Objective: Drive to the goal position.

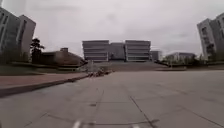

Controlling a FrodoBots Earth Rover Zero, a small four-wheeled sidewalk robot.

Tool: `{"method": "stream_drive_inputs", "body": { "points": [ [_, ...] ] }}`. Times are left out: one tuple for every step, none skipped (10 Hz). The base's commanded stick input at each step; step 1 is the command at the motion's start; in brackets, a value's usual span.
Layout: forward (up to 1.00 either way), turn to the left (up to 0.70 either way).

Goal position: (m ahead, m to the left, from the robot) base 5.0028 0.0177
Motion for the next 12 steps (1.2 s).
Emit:
{"method": "stream_drive_inputs", "body": {
  "points": [
    [1.0,0.0],
    [1.0,0.0],
    [1.0,0.0],
    [1.0,0.0],
    [1.0,0.0],
    [1.0,0.0],
    [1.0,0.0],
    [1.0,0.0],
    [1.0,0.0],
    [1.0,0.0],
    [1.0,0.0],
    [1.0,0.0]
  ]
}}
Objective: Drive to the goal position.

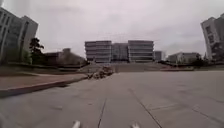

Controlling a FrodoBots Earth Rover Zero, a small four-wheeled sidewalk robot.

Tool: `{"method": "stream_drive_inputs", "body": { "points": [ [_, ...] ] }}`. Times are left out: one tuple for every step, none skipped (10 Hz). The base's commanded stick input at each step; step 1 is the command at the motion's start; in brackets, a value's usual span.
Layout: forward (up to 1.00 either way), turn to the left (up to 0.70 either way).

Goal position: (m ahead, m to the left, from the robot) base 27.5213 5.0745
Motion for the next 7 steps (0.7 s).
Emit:
{"method": "stream_drive_inputs", "body": {
  "points": [
    [1.0,-0.01],
    [1.0,-0.02],
    [1.0,-0.02],
    [1.0,-0.03],
    [1.0,-0.03],
    [1.0,-0.03],
    [1.0,-0.07]
  ]
}}
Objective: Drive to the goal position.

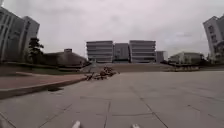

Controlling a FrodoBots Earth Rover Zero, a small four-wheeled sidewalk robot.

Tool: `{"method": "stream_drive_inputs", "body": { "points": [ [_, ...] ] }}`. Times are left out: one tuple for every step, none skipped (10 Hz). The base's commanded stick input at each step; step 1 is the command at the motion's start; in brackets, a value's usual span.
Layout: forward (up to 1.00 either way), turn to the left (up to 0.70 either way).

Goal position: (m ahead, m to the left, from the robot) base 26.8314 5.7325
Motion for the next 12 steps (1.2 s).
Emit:
{"method": "stream_drive_inputs", "body": {
  "points": [
    [1.0,-0.11],
    [1.0,-0.23],
    [1.0,-0.29],
    [1.0,-0.21],
    [1.0,-0.08],
    [1.0,0.0],
    [1.0,0.0],
    [1.0,0.0],
    [1.0,0.0],
    [1.0,0.0],
    [1.0,-0.31],
    [1.0,-0.27]
  ]
}}
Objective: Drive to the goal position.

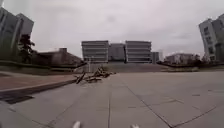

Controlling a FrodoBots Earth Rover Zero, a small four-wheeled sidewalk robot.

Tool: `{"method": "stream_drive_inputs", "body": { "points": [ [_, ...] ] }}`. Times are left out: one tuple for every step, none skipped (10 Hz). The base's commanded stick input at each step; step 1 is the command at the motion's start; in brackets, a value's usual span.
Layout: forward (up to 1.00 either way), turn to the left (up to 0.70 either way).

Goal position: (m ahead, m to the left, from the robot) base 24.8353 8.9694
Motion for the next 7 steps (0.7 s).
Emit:
{"method": "stream_drive_inputs", "body": {
  "points": [
    [1.0,-0.02],
    [1.0,-0.01],
    [1.0,0.0],
    [1.0,0.0],
    [1.0,0.0],
    [1.0,0.0],
    [1.0,0.0]
  ]
}}
